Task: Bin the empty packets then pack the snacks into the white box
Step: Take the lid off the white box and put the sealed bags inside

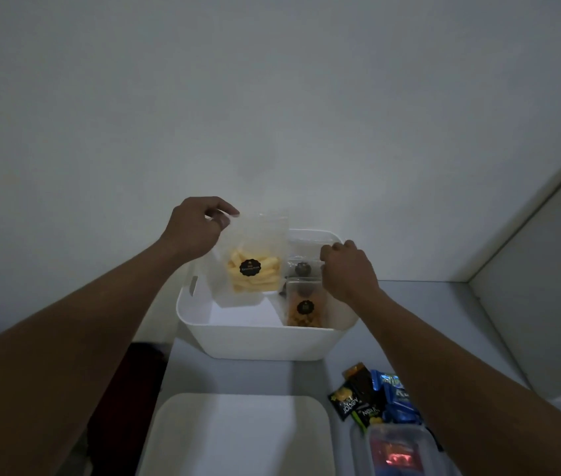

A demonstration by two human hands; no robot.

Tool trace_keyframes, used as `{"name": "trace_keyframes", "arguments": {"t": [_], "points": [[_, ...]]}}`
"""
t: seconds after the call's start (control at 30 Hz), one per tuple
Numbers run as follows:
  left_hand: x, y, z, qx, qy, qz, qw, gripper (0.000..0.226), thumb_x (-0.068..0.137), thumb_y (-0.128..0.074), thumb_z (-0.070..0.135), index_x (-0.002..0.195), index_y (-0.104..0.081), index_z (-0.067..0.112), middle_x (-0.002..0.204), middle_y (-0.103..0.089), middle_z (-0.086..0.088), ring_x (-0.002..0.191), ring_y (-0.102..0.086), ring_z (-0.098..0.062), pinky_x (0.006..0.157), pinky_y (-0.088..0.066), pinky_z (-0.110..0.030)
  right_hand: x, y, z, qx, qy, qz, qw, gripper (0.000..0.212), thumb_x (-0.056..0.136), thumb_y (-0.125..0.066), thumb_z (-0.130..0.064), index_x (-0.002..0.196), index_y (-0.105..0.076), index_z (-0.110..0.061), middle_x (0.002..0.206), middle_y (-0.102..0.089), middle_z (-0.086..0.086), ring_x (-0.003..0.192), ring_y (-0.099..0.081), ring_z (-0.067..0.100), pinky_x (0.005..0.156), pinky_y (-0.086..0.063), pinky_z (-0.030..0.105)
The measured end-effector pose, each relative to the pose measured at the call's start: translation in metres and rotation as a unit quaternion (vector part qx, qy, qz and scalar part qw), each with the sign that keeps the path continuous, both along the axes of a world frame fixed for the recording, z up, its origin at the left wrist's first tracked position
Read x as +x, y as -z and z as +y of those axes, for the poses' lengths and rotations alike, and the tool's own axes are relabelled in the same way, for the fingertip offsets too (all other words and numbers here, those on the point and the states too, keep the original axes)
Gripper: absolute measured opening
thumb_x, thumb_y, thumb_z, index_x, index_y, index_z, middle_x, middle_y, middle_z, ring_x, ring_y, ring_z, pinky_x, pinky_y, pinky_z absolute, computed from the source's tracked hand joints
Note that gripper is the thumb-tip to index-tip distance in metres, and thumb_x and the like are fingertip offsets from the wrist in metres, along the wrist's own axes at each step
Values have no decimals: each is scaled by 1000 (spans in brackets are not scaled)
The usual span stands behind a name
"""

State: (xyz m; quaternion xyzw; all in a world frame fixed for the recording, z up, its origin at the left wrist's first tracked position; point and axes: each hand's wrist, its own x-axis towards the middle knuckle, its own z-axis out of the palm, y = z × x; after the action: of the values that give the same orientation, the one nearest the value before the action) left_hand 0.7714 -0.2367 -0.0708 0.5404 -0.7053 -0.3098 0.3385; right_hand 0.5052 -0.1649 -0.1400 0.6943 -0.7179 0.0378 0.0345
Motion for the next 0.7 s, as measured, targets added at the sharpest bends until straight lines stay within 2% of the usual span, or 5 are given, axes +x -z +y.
{"name": "trace_keyframes", "arguments": {"t": [0.13,0.3,0.47,0.6,0.7], "points": [[-8,-24,-4,-21,-4,24,1000,27,89,-57,8,92,-76,27,88,-69,-1,78,-65,-23,79,-60,-48,-17,2,4,15,66,-79,995,44,89,-54,-16,132,-45,-11,123,-54,14,112,-51,31,90,-48,43],[-29,-29,1,13,33,35,999,33,86,-52,-1,92,-76,22,84,-69,-3,72,-62,-21,70,-60,-40,-28,8,12,91,77,-189,975,47,92,-48,-12,138,-38,-15,114,-64,15,95,-62,30,83,-54,42],[-50,-1,8,60,60,21,996,35,85,-51,-4,91,-76,21,82,-68,1,73,-61,-20,64,-57,-33,-34,12,13,121,74,-197,970,66,98,-38,-11,157,-9,-14,129,-58,18,113,-57,35,86,-43,34],[-66,36,9,64,66,0,996,34,87,-52,1,86,-76,24,85,-69,0,72,-63,-20,68,-59,-41,-38,15,12,119,63,-210,968,65,99,-36,-10,157,-8,-14,127,-57,18,112,-56,35,85,-40,32],[-80,65,11,65,66,-27,995,32,89,-52,2,89,-76,23,95,-69,-2,67,-59,-11,59,-52,-27,-42,19,10,108,75,-260,957,62,99,-34,-11,157,-13,-19,131,-56,17,115,-58,33,92,-46,35]]}}
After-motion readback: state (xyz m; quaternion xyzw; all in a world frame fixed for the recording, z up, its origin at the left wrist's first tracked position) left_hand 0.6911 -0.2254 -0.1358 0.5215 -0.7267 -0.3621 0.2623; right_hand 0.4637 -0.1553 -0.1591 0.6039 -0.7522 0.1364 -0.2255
